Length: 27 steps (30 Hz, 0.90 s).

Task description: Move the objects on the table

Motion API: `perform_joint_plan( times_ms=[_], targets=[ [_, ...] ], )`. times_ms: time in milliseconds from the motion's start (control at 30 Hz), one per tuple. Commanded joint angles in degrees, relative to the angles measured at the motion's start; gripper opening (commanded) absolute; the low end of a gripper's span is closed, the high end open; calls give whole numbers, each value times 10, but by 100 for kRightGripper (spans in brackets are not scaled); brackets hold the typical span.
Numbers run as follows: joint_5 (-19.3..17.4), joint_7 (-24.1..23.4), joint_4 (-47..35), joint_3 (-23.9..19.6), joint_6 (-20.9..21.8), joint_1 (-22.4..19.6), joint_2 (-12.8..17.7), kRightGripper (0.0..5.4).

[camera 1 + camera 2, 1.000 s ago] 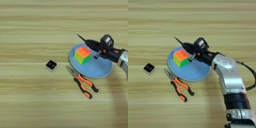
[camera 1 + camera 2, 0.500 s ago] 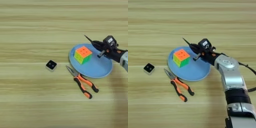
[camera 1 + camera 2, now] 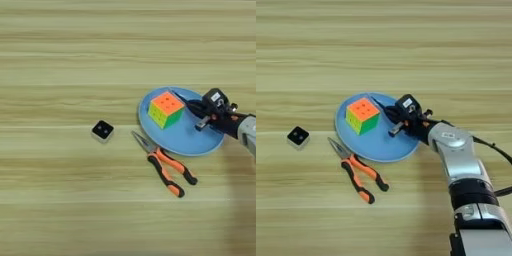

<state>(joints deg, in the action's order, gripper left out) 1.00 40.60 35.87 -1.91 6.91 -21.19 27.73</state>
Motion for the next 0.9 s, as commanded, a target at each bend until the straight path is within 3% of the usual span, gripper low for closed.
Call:
perform_joint_plan(
  times_ms=[33,400,467,900],
  targets=[
    [5,-16,1,-1,22,-48,16,30],
    [14,-21,30,6,40,-56,18,30],
    [12,-23,29,4,42,-57,17,68],
    [1,-29,7,-5,43,-60,16,194]
  ],
)
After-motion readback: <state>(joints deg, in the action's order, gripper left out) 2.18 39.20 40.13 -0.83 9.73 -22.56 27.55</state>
